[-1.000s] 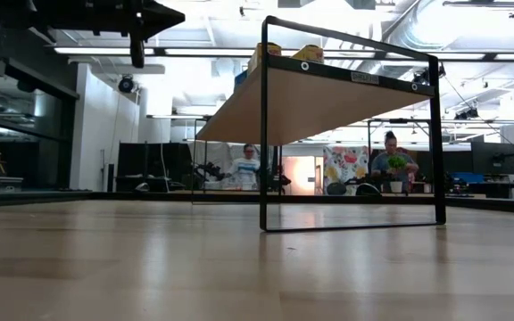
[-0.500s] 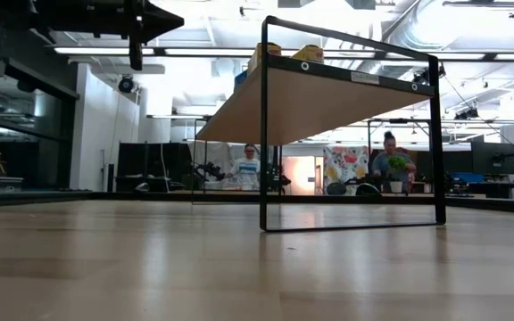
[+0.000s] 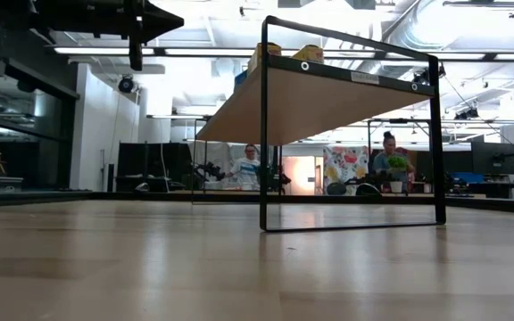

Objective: Stack cereal on shelf
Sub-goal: Put the right red cereal box on the shelf

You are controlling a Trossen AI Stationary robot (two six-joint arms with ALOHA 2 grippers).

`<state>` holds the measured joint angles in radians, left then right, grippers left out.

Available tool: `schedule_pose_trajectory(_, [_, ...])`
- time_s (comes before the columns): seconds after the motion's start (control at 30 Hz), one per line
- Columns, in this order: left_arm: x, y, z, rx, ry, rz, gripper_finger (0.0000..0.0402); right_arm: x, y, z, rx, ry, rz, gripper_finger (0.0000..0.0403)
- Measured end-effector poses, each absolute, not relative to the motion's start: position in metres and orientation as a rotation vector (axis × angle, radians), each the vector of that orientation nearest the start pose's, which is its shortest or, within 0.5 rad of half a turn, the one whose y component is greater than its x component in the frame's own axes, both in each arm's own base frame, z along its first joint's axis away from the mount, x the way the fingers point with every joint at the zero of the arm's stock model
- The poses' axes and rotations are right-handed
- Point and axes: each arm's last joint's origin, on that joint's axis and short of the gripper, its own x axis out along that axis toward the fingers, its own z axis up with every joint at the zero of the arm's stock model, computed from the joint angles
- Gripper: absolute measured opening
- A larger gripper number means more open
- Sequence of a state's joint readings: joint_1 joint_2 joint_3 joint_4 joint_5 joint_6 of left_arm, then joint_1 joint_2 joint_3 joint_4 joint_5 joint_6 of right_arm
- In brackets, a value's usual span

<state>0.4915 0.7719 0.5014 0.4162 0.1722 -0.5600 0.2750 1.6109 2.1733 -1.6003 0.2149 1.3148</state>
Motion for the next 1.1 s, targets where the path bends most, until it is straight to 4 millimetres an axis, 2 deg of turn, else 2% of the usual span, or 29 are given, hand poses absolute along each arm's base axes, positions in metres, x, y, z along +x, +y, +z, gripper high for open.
schedule_pose_trajectory(0.17, [0.159, 0.080, 0.294, -0.504, -0.224, 0.271, 0.0000, 0.289, 0.048, 0.456, 0.958, 0.845, -0.469, 0.0122])
schedule_pose_trajectory(0.3, [0.159, 0.080, 0.295, -0.512, -0.231, 0.267, 0.0000, 0.299, 0.039, 0.432, 0.916, 1.016, -0.606, 0.0122])
schedule_pose_trajectory(0.37, [0.159, 0.080, 0.295, -0.511, -0.231, 0.267, 0.0000, 0.302, 0.038, 0.426, 0.908, 1.068, -0.579, 0.0122])
schedule_pose_trajectory(0.43, [0.159, 0.080, 0.295, -0.510, -0.233, 0.267, 0.0000, 0.302, 0.037, 0.426, 0.921, 1.091, -0.533, 0.0122])
schedule_pose_trajectory(0.53, [0.159, 0.080, 0.295, -0.511, -0.233, 0.268, 0.0000, 0.298, 0.031, 0.425, 0.912, 1.072, -0.579, 0.0122])
schedule_pose_trajectory(0.77, [0.159, 0.080, 0.295, -0.511, -0.232, 0.268, 0.0000, 0.285, 0.012, 0.404, 0.945, 1.176, -0.645, 0.0122])
schedule_pose_trajectory(0.9, [0.159, 0.080, 0.295, -0.516, -0.232, 0.267, 0.0000, 0.286, 0.006, 0.391, 0.957, 1.220, -0.667, 0.0122])
schedule_pose_trajectory(1.1, [0.159, 0.080, 0.295, -0.517, -0.233, 0.269, 0.0000, 0.287, 0.001, 0.386, 0.935, 1.214, -0.708, 0.0122])
